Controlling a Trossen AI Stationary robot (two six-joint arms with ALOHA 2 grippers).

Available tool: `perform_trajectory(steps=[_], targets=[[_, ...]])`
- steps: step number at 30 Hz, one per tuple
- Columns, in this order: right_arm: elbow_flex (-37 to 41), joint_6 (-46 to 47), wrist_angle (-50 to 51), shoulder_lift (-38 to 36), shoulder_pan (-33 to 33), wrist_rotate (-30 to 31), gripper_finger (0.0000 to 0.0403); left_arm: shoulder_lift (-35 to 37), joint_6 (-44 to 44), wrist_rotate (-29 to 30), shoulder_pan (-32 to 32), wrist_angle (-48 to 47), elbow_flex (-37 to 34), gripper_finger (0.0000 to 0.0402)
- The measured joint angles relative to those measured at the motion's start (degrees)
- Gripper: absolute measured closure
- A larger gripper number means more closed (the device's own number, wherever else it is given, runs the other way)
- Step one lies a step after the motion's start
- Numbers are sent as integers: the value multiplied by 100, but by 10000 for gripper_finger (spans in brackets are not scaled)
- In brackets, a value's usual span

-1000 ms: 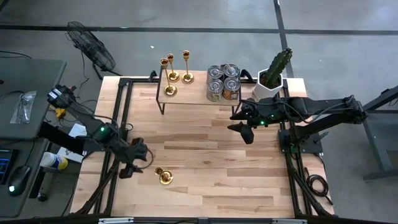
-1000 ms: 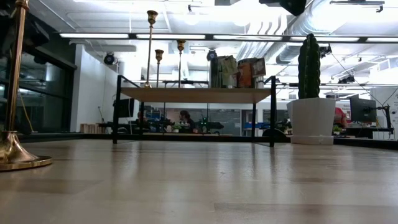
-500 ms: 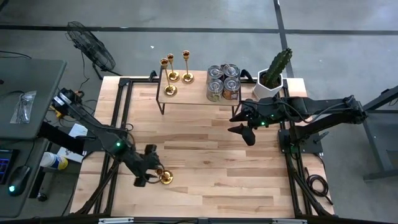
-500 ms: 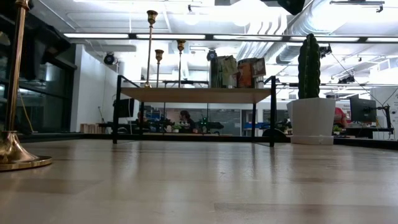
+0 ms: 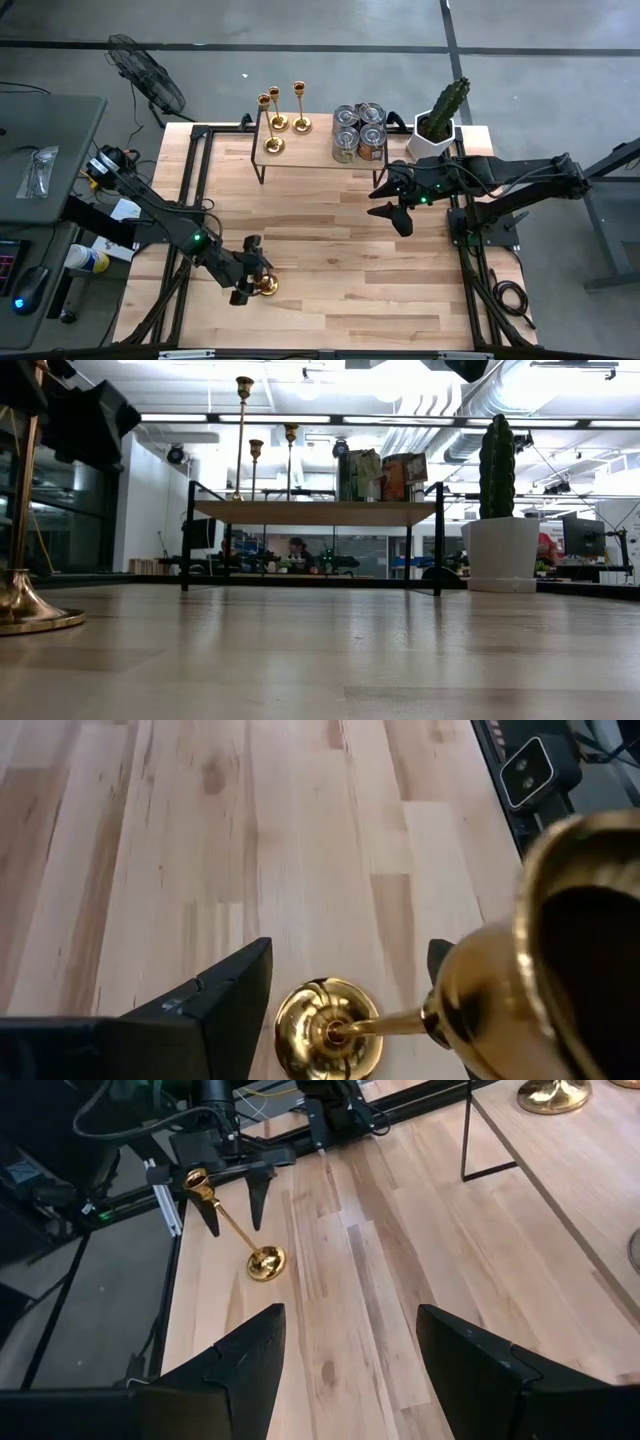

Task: Pick & Place candle stick holders
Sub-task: Put the gold candle holder on the shelf

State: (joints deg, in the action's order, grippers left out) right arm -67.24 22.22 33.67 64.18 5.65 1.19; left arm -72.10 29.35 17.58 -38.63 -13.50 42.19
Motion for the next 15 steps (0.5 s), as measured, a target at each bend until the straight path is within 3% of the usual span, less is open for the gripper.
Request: perform_trajectory(steps=[4,15], targets=[[0,-54,0,0,0,1,184,0,46,-27,-2,-39,0,167],[0,-103,0,0,0,13,184,-2,-68,-518,-2,-203,0,316]])
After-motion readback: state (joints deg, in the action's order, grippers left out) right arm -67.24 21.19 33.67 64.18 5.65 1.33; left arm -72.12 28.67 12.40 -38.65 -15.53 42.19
